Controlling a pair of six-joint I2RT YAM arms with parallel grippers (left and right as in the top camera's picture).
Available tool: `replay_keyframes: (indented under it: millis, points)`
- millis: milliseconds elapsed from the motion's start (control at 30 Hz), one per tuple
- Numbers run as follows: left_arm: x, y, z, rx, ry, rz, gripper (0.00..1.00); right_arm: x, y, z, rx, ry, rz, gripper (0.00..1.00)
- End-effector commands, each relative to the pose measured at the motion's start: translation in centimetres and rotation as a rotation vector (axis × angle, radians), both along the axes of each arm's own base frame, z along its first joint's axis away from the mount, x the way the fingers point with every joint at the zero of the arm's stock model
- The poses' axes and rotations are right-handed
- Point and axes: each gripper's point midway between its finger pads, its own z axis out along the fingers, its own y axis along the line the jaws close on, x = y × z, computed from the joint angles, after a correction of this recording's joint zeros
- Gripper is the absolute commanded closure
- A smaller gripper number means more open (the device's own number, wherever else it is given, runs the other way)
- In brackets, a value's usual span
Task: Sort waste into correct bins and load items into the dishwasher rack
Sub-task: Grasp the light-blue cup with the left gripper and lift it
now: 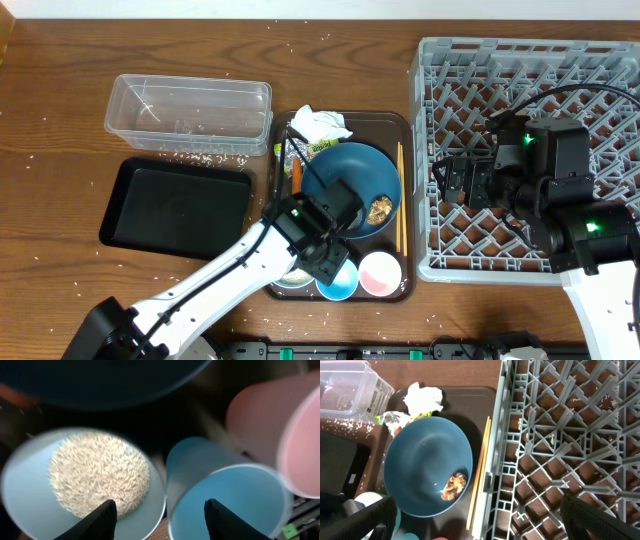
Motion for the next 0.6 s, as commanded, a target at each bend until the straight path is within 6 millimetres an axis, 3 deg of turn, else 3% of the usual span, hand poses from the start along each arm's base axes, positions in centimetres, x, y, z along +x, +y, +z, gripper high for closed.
replay_keyframes:
  millis: [0, 133, 433, 467, 567]
  points:
    - [-1.1, 1.0, -1.6, 0.029, 0.036, 0.026, 0.42, 0.4, -0.4, 0.7, 0.002, -0.017, -0.022, 0.01]
    - [-0.7, 0.3, -1.9, -0.007, 0.017, 0.024, 0.43, 0.5, -0.4, 0.8, 0.004, -0.023, -0.022, 0.01]
    - [-0.4, -0.1, -1.8, -0.024, 0.009, 0.042, 0.81, 0.5, -0.4, 0.8, 0.003, -0.021, -0.022, 0.01]
    - [-0.4, -0.1, -1.8, -0.023, 0.01, 0.042, 0.91, 0.5, -0.4, 0.8, 0.003, -0.021, -0.022, 0.01]
    - [-0.4, -0.1, -1.8, -0.023, 0.01, 0.042, 0.94, 0.5, -0.4, 0.8, 0.003, -0.022, -0.023, 0.01]
